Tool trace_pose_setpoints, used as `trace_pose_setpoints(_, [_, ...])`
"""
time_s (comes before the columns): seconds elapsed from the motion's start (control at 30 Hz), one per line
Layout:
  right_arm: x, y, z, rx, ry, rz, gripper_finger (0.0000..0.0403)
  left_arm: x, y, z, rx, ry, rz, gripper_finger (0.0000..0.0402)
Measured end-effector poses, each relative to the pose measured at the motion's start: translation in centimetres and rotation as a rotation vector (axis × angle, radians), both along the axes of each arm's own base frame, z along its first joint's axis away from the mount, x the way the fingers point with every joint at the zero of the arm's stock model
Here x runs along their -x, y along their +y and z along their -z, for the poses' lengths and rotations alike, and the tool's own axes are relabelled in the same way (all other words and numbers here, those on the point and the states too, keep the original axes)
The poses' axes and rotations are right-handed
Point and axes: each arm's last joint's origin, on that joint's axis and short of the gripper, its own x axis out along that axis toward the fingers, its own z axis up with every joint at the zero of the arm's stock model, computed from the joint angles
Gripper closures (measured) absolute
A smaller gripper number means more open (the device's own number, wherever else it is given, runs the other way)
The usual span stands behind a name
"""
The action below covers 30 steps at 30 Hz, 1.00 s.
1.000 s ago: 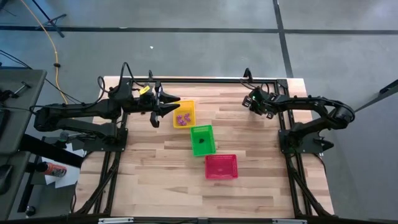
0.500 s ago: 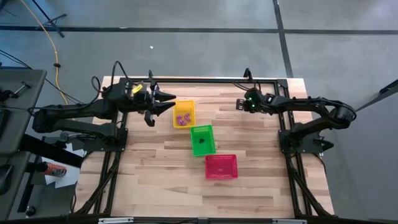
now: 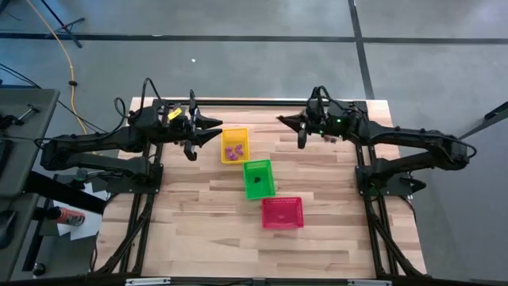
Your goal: Sort Halloween decoration
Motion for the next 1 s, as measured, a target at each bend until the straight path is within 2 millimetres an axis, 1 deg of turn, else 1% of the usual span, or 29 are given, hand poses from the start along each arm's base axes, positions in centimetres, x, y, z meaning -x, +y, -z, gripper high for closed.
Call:
trace_pose_setpoints(0.13, [-0.7, 2.0, -3.3, 0.205, -0.045, -0.148, 0.0403, 0.0, 0.0, 0.1, -0.035, 0.014, -0.005, 0.0277])
trace_pose_setpoints(0.23, [-0.9, 3.1, -4.7, 0.280, -0.048, -0.202, 0.0403, 0.0, 0.0, 0.3, -0.062, 0.034, -0.009, 0.0277])
trace_pose_setpoints(0.3, [-0.9, 3.5, -5.3, 0.293, -0.055, -0.213, 0.0403, 0.0, 0.0, 0.3, -0.062, 0.042, -0.009, 0.0277])
trace_pose_setpoints(0.37, [-0.9, 3.7, -5.5, 0.297, -0.062, -0.219, 0.0403, 0.0, 0.0, 0.4, -0.060, 0.054, -0.009, 0.0277])
trace_pose_setpoints(0.83, [-0.9, 3.7, -5.5, 0.285, -0.061, -0.214, 0.0403, 0.0, 0.0, 0.5, -0.061, 0.054, -0.009, 0.0277])
trace_pose_setpoints(1.0, [-0.9, 3.7, -5.4, 0.233, -0.061, -0.213, 0.0403, 0.0, 0.0, 0.4, -0.061, 0.053, -0.013, 0.0277])
